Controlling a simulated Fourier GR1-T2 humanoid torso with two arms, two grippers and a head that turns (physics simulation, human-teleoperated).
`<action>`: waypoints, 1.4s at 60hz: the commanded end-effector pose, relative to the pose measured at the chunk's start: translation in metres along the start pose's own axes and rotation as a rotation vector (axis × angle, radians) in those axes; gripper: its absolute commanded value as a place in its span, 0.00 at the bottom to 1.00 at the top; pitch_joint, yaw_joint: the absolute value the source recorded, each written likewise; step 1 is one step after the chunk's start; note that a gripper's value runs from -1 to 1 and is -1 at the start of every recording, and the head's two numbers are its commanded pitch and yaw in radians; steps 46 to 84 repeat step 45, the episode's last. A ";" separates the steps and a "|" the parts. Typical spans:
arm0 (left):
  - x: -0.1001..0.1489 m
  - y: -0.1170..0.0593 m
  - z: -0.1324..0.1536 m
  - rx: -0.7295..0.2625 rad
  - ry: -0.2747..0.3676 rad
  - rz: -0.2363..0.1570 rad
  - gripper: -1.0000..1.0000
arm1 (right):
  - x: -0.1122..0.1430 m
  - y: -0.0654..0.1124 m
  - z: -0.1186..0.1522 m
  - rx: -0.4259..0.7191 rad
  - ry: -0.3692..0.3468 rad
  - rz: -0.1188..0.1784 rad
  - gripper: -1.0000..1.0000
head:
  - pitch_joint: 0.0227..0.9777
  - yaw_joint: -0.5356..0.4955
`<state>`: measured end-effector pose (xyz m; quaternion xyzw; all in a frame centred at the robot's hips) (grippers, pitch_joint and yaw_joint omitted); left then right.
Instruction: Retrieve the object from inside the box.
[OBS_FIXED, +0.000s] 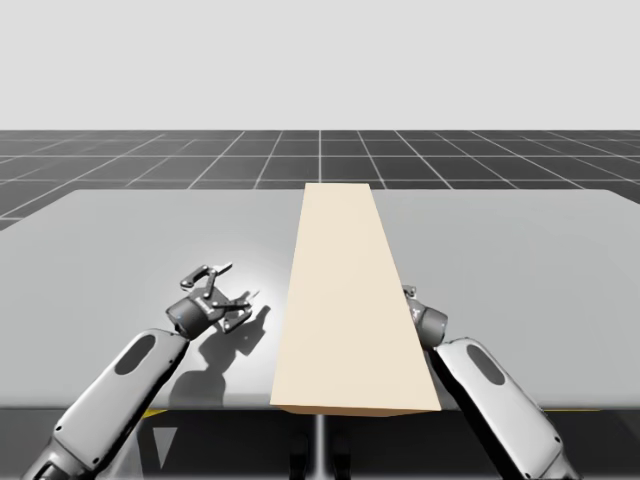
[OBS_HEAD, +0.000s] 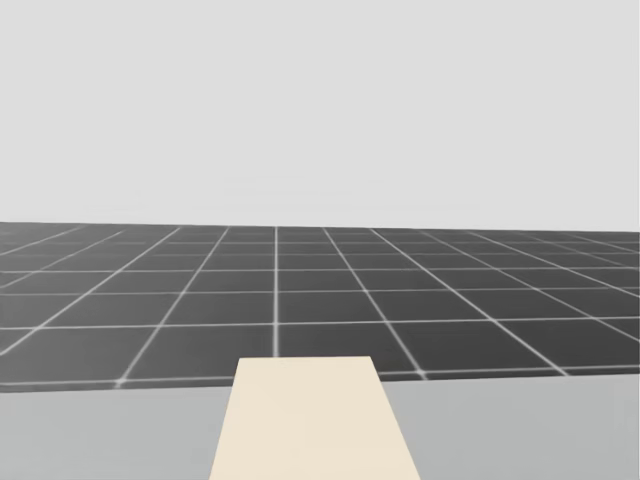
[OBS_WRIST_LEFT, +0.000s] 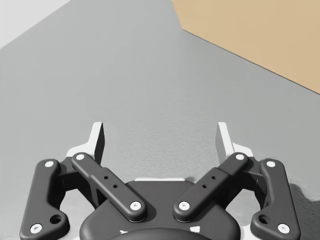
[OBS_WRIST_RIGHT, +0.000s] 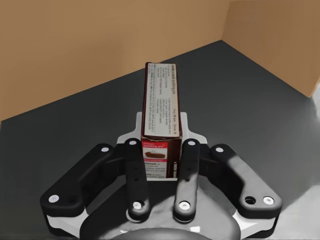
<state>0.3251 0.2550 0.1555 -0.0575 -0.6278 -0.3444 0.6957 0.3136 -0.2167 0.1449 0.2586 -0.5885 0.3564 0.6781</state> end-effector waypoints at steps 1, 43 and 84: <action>0.000 0.006 0.001 0.015 -0.004 0.005 0.00 | 0.007 -0.019 0.063 -0.174 -0.034 0.030 1.00 | 0.16 0.43; 0.000 0.012 0.005 0.034 -0.006 0.008 0.00 | 0.168 -0.074 0.178 -0.550 -0.324 0.313 1.00 | 0.14 0.42; 0.000 0.012 0.005 0.034 -0.006 0.009 0.00 | 0.172 -0.077 0.174 -0.558 -0.325 0.322 1.00 | 0.14 0.42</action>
